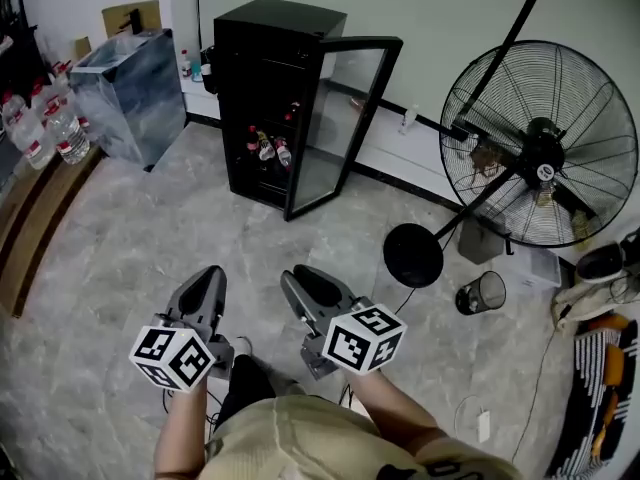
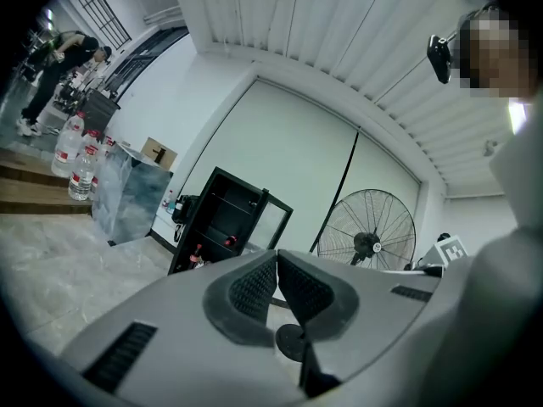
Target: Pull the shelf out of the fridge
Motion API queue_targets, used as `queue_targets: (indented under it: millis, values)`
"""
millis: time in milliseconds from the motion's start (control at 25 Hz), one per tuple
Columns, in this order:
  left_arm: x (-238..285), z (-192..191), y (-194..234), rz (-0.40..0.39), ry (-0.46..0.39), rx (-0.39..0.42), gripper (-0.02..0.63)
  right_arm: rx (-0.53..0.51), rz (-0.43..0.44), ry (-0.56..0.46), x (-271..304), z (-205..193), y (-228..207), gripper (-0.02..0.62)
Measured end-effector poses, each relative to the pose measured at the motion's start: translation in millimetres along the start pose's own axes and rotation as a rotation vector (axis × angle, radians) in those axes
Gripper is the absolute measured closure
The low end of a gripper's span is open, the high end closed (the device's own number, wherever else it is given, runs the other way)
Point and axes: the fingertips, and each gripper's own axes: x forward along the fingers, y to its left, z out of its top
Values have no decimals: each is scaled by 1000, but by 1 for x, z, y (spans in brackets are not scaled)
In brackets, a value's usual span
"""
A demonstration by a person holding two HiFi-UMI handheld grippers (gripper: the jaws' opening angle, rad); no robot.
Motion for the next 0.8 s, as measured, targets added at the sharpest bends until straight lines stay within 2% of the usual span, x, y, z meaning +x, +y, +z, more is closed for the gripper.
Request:
queue_targets:
  millis: [120,360,560,800]
  values:
    - [9,13,31,-5,23,3,591,3,7,11,36,3,6,471]
    - [24,42,92,12,35,23,589,-13,23,28,110,7,12,463]
    - [30,55,132,15,47,13,589,24,28,30,154,9,18,430]
    - [44,67,168,14,53,1,589,81,3,2,195,18,11,430]
